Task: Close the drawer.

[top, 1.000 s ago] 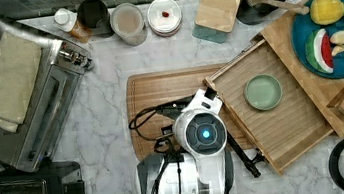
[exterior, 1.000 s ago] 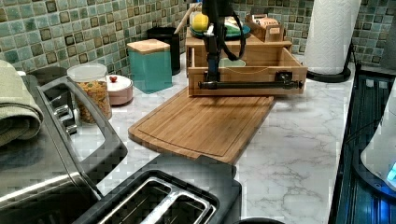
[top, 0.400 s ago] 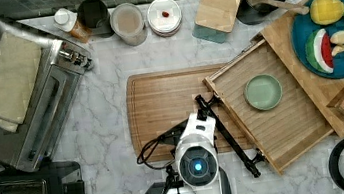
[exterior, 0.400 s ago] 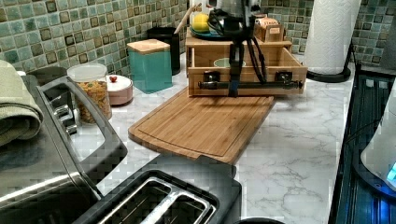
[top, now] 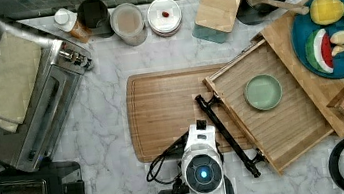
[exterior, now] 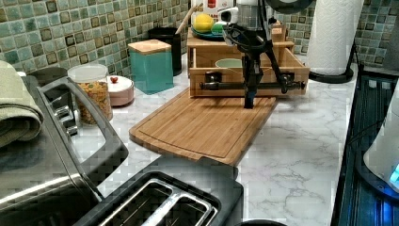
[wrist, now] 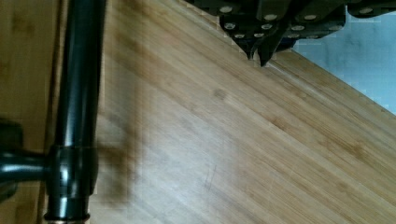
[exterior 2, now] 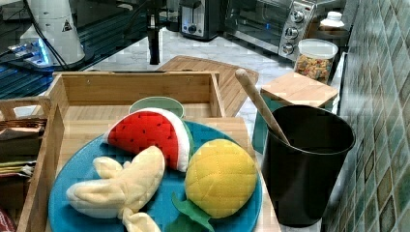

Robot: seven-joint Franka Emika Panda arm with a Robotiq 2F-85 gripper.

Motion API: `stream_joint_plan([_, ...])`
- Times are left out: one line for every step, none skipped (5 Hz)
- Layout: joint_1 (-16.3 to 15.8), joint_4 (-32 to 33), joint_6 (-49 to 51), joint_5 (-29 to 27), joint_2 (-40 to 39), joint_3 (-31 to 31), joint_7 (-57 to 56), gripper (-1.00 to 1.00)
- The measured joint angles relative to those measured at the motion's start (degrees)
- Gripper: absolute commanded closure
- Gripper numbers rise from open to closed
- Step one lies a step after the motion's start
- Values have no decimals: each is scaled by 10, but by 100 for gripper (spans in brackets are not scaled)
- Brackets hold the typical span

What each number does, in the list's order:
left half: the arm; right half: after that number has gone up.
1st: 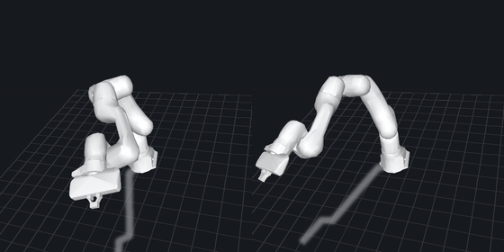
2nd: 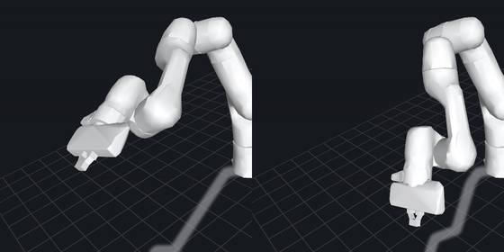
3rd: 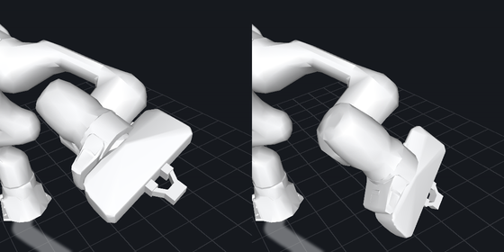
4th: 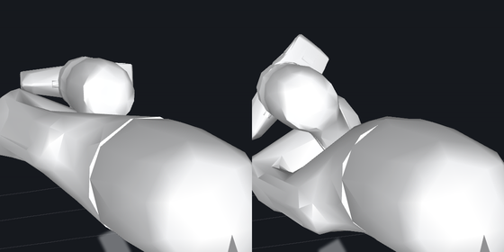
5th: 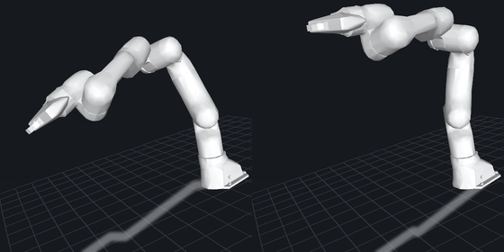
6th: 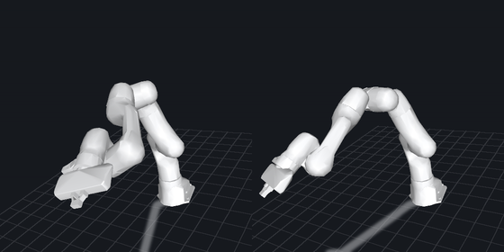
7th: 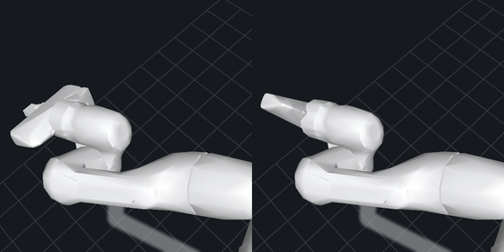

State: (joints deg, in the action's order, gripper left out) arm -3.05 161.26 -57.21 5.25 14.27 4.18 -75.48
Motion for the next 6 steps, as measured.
stream_joint_plan([10,-6,-5,6,1,0,-6,100])
stream_joint_plan([23,-12,1,8,1,1,-6,100])
stream_joint_plan([28,-17,-7,8,-3,10,-28,100])
stream_joint_plan([35,-17,-9,7,-16,19,-57,100])
stream_joint_plan([38,-24,6,-2,-49,43,-106,100])
stream_joint_plan([43,-31,33,-11,-84,71,-149,100])
